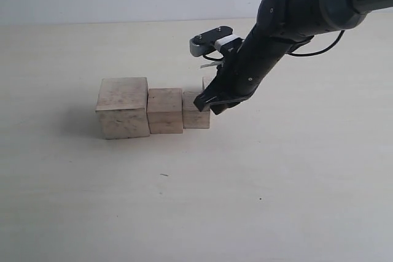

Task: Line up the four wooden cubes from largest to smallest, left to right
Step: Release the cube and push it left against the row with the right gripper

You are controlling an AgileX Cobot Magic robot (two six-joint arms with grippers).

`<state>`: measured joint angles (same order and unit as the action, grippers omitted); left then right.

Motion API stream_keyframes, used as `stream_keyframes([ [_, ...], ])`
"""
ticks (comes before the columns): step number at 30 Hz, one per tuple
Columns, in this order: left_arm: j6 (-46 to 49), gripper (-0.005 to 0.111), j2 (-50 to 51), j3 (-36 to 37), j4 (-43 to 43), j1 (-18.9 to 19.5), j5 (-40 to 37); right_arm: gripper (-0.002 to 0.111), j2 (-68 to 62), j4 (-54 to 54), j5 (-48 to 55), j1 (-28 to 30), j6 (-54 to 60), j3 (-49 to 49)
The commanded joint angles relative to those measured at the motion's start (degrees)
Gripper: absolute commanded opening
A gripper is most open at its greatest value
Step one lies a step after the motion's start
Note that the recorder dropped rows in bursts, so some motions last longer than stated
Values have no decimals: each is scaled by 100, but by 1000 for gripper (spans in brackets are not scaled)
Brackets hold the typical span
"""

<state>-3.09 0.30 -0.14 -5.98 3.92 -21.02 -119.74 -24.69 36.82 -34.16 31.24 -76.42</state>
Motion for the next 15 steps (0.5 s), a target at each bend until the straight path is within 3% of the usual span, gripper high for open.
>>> stream_keyframes([
  [1,2,0,-30,14,21,4,40,0,7,-173,-53,18,223,-3],
  [15,2,0,-30,14,21,4,40,0,7,-232,151,18,414,-3],
])
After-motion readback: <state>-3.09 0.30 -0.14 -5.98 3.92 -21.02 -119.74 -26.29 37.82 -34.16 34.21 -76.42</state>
